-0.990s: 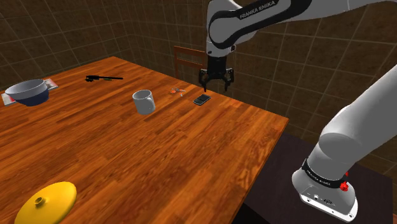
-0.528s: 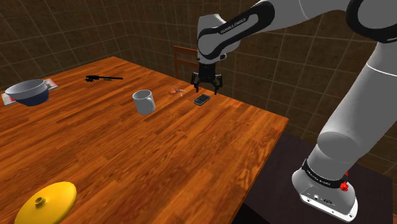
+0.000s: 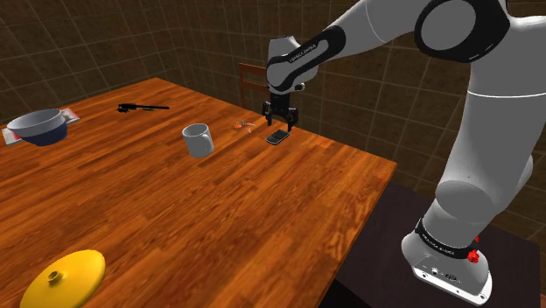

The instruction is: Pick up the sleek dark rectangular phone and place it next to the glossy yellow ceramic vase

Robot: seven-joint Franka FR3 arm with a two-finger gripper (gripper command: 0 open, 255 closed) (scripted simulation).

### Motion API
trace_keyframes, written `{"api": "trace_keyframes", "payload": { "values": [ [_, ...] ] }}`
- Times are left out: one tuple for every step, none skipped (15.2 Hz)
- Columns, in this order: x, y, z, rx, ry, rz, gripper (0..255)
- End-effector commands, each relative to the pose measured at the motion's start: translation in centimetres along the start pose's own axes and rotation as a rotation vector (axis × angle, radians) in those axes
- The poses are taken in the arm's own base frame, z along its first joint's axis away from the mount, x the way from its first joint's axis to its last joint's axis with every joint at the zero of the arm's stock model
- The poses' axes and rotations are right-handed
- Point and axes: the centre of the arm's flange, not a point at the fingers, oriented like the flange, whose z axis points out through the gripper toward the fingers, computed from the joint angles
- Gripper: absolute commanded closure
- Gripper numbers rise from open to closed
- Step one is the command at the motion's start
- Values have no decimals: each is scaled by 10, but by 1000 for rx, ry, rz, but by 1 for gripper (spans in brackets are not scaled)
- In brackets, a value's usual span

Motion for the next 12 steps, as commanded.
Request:
{"api": "trace_keyframes", "payload": {
  "values": [
    [8,-4,12,2,3,34,0],
    [8,-4,17,2,3,34,0],
    [8,-4,22,2,3,34,0],
    [8,-4,28,2,3,34,0],
    [8,-4,33,2,3,34,0],
    [8,-4,38,2,3,34,0],
    [8,-4,43,2,3,34,0],
    [8,-4,46,2,3,34,0],
    [8,-4,46,2,3,34,0],
    [8,-4,46,2,3,34,0],
    [8,-4,46,2,3,34,0],
    [8,-4,46,2,3,34,0]
  ]
}}
